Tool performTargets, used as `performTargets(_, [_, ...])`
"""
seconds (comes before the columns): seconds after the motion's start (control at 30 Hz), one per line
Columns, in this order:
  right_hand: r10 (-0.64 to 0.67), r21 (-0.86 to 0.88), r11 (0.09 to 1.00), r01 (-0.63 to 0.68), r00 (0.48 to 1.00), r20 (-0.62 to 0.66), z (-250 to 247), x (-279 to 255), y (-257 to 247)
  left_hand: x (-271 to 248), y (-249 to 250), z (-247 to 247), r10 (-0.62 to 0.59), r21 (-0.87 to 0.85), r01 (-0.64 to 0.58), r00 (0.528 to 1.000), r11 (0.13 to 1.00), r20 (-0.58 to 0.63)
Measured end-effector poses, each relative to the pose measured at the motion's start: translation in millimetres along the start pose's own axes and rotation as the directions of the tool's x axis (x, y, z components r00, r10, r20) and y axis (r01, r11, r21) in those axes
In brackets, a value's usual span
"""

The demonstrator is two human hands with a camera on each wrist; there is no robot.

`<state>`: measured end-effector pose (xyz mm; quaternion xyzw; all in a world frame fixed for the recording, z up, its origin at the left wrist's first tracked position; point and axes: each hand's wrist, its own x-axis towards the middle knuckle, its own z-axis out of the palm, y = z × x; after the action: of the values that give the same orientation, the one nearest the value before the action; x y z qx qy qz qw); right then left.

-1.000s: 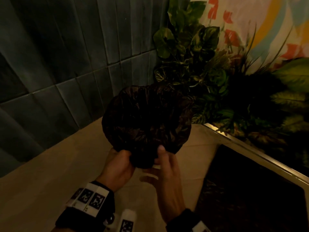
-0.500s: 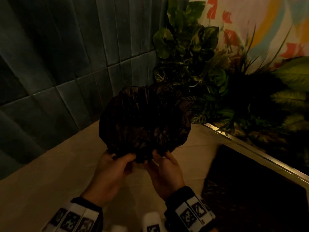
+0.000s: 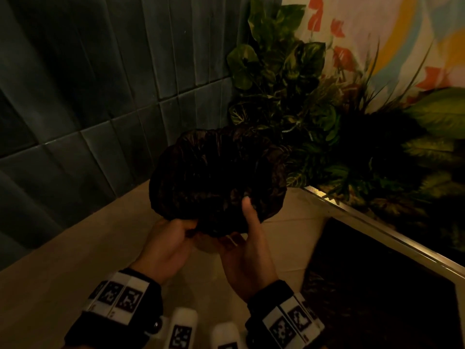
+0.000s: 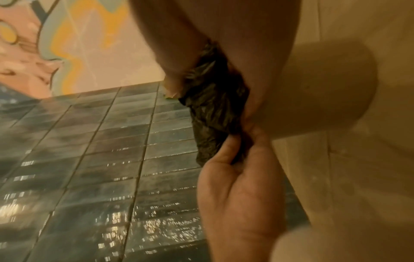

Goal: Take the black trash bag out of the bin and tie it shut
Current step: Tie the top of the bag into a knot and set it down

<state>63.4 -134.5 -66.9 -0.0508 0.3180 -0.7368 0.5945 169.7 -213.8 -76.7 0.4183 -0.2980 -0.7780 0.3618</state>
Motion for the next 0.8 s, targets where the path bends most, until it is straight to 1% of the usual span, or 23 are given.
performTargets(0.07, [-0.005,-0.048,0.999,0.003,0.999,-0.033,1,8,5,3,3,2,-0.046,0.004,0.046,0.999,0.999,0.017])
performTargets(0.17, [0.023,-0.050,0.998,-0.028,0.995,-0.092,-3,15,11,3,7,7,-0.174,0.016,0.173,0.983,0.985,0.058])
performTargets(0.2, [0.025,-0.048,0.998,-0.030,0.994,-0.104,-3,16,13,3,7,8,-0.196,0.026,0.195,0.978,0.981,0.077])
performTargets(0.27, [0.005,-0.017,1.000,-0.007,0.993,-0.117,-4,16,18,2,6,8,-0.217,0.037,0.215,0.970,0.976,0.108])
performTargets(0.33, [-0.019,0.016,1.000,0.020,0.994,-0.105,-5,17,18,-3,5,8,-0.217,0.082,0.212,0.974,0.974,0.066])
performTargets(0.37, [-0.024,0.026,0.999,0.026,0.995,-0.094,-7,18,18,-5,4,4,-0.177,0.125,0.175,0.984,0.977,0.006])
performTargets(0.43, [-0.034,0.043,0.998,0.038,0.996,-0.087,-12,19,16,-10,4,-2,-0.031,0.185,0.056,0.990,0.981,-0.134])
performTargets(0.47, [-0.041,0.043,0.998,0.045,0.995,-0.091,-14,21,16,-12,5,-6,0.063,0.169,-0.032,0.981,0.985,-0.181])
performTargets(0.53, [-0.049,0.033,0.998,0.053,0.994,-0.099,-16,22,16,-16,10,-12,0.237,0.131,-0.209,0.937,0.969,-0.256])
performTargets(0.57, [-0.050,0.031,0.998,0.053,0.994,-0.096,-16,22,16,-15,14,-13,0.295,0.129,-0.269,0.915,0.954,-0.274])
performTargets(0.6, [-0.050,0.028,0.998,0.053,0.995,-0.091,-16,23,16,-12,18,-13,0.325,0.147,-0.295,0.906,0.944,-0.271])
performTargets(0.63, [-0.047,0.027,0.998,0.049,0.995,-0.086,-14,24,16,-8,20,-11,0.321,0.166,-0.286,0.914,0.944,-0.249])
performTargets(0.7, [-0.030,0.009,0.999,0.031,0.996,-0.087,-12,26,16,-5,23,-6,0.266,0.193,-0.229,0.945,0.954,-0.189])
performTargets(0.8, [-0.029,-0.023,0.999,0.027,0.994,-0.105,-8,28,16,-7,20,1,0.183,0.161,-0.169,0.980,0.972,-0.075])
